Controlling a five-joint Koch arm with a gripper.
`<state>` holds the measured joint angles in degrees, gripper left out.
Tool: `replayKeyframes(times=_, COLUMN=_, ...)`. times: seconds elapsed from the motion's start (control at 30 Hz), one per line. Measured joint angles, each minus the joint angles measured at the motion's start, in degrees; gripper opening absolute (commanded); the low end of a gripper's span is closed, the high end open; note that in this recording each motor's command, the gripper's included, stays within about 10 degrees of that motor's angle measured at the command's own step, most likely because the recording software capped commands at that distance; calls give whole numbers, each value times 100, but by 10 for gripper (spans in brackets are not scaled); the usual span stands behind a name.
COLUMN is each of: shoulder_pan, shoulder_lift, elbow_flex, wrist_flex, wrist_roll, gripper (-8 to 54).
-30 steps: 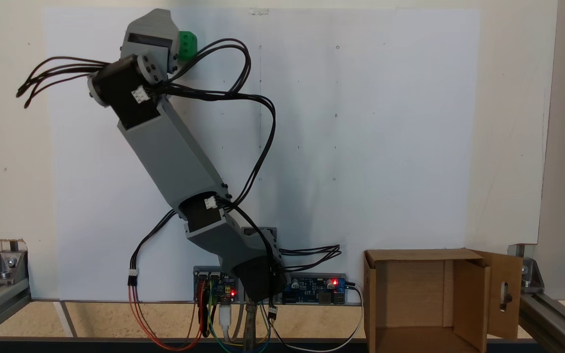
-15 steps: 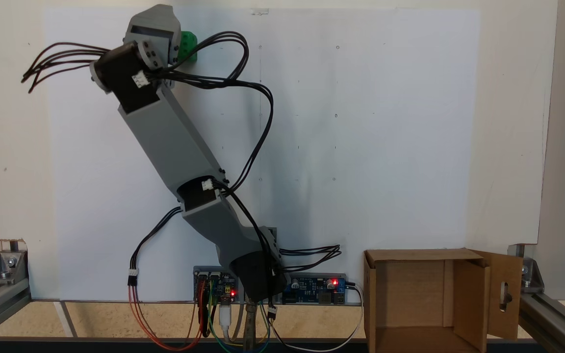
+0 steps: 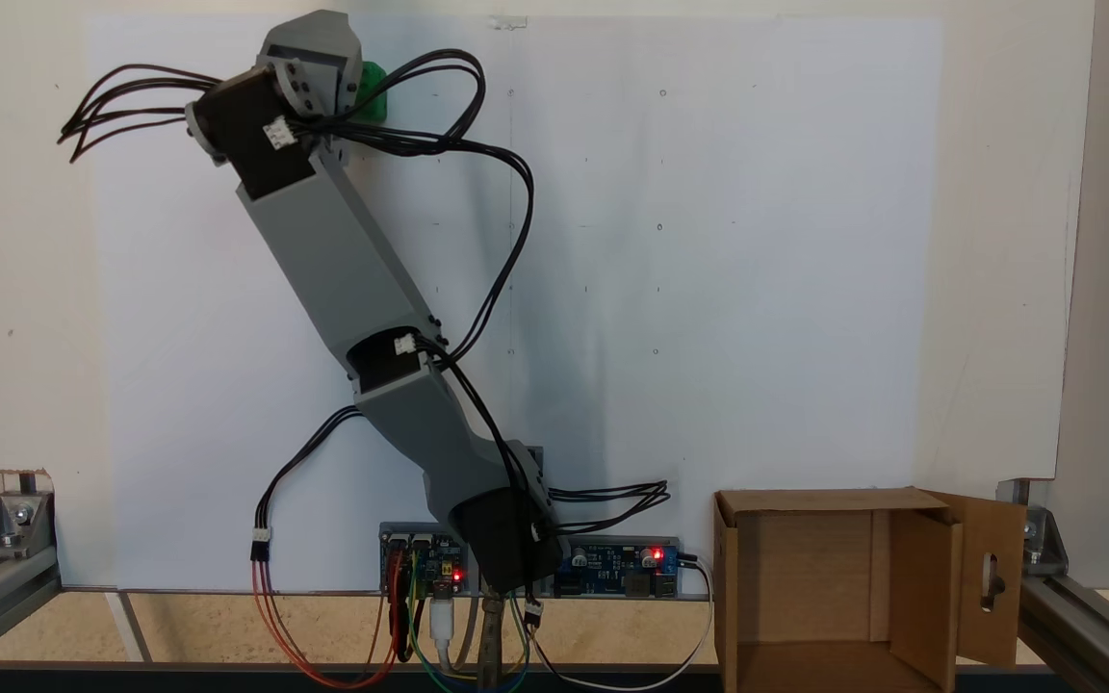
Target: Grasp a green dice and put it in the bin.
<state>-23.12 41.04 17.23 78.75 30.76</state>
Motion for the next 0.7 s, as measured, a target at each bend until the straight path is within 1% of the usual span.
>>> replayKeyframes(times=0.27, shoulder_pan=44, shoulder_lift=-35, elbow_flex=0, wrist_flex=0, wrist_roll=0, gripper=440)
replayKeyframes(times=0.7, shoulder_pan=79, shoulder_lift=-589, elbow_flex=-18, wrist_flex=-62, wrist_roll=0, gripper=440)
